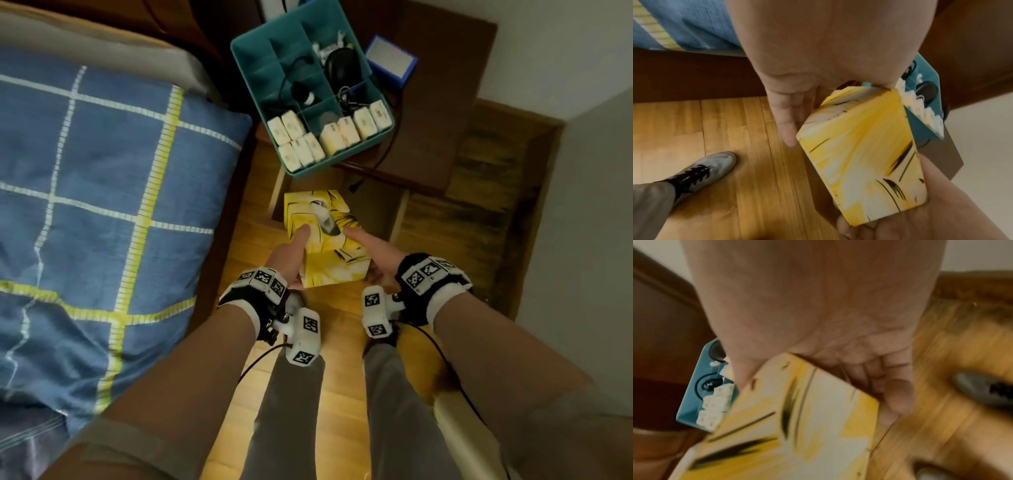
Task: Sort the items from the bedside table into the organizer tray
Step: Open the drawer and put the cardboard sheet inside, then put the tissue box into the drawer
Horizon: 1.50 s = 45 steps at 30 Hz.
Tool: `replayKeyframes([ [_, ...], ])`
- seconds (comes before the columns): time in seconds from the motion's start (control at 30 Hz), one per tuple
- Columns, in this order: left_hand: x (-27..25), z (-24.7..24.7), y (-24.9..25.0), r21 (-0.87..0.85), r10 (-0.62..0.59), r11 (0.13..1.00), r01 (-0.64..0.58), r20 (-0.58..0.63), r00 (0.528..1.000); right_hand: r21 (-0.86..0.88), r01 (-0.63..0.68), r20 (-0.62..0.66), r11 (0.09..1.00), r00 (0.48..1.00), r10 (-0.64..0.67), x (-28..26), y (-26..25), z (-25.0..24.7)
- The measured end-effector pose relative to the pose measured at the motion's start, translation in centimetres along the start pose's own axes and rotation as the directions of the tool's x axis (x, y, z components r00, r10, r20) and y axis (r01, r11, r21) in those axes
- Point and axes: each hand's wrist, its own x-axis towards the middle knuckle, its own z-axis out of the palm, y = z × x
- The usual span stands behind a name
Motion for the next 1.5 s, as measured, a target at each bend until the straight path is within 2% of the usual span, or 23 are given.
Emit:
replayKeyframes([
  [0.1,1.5,-2.7,0.6,-0.051,0.018,0.999,-0.017,0.01,1.0,0.116,0.034,-0.032,0.993,0.999,-0.03,1.4,-2.4,2.4],
  [0.23,3.4,-4.6,0.5,-0.078,0.079,0.994,-0.078,0.004,0.997,0.137,-0.013,-0.156,0.99,0.987,0.035,5.2,-3.6,3.6],
  [0.4,5.4,-6.5,-1.6,-0.042,0.213,0.975,-0.218,-0.107,0.971,0.189,0.009,-0.307,0.982,0.951,0.05,6.7,-6.3,5.8],
  [0.53,8.0,-8.9,-3.2,0.002,0.204,0.978,-0.208,-0.191,0.96,0.212,0.064,-0.373,0.975,0.928,0.02,9.8,-8.6,7.3],
  [0.67,9.9,-10.4,-3.6,0.017,0.18,0.983,-0.18,-0.17,0.969,0.214,0.097,-0.394,0.972,0.919,-0.004,12.7,-8.6,8.0],
  [0.8,10.9,-10.3,-4.7,-0.017,0.15,0.988,-0.155,-0.162,0.975,0.079,0.041,-0.449,0.996,0.893,-0.001,14.4,-7.6,8.2],
  [0.9,11.5,-9.8,-5.0,-0.031,0.139,0.989,-0.146,-0.167,0.976,-0.002,-0.024,-0.382,1.0,0.924,0.021,15.4,-8.2,7.8],
  [1.0,11.6,-9.4,-4.6,-0.046,0.141,0.987,-0.151,-0.17,0.975,-0.125,-0.022,-0.297,0.992,0.955,-0.016,15.6,-8.6,7.2],
  [1.13,11.0,-8.8,-3.1,-0.02,0.158,0.986,-0.165,-0.195,0.968,-0.166,-0.073,-0.323,0.983,0.946,0.016,14.1,-9.1,7.3],
  [1.2,10.2,-8.0,-2.0,-0.001,0.192,0.98,-0.197,-0.222,0.956,-0.185,-0.032,-0.299,0.982,0.954,-0.026,12.5,-9.0,6.9],
  [1.27,9.0,-6.3,-0.5,0.03,0.233,0.972,-0.232,-0.244,0.942,-0.171,0.052,-0.248,0.984,0.964,-0.095,10.7,-8.3,5.4],
  [1.33,7.5,-3.9,1.4,0.055,0.267,0.964,-0.261,-0.237,0.934,-0.061,0.118,-0.149,0.991,0.981,-0.126,8.3,-7.2,3.2],
  [1.4,5.9,-1.2,3.5,0.072,0.289,0.957,-0.28,-0.209,0.934,0.064,0.117,-0.085,0.991,0.99,-0.112,6.0,-6.6,0.2],
  [1.5,3.3,3.3,7.1,0.092,0.336,0.941,-0.325,-0.178,0.925,0.083,0.088,-0.053,0.993,0.995,-0.084,2.7,-5.7,-5.5],
])
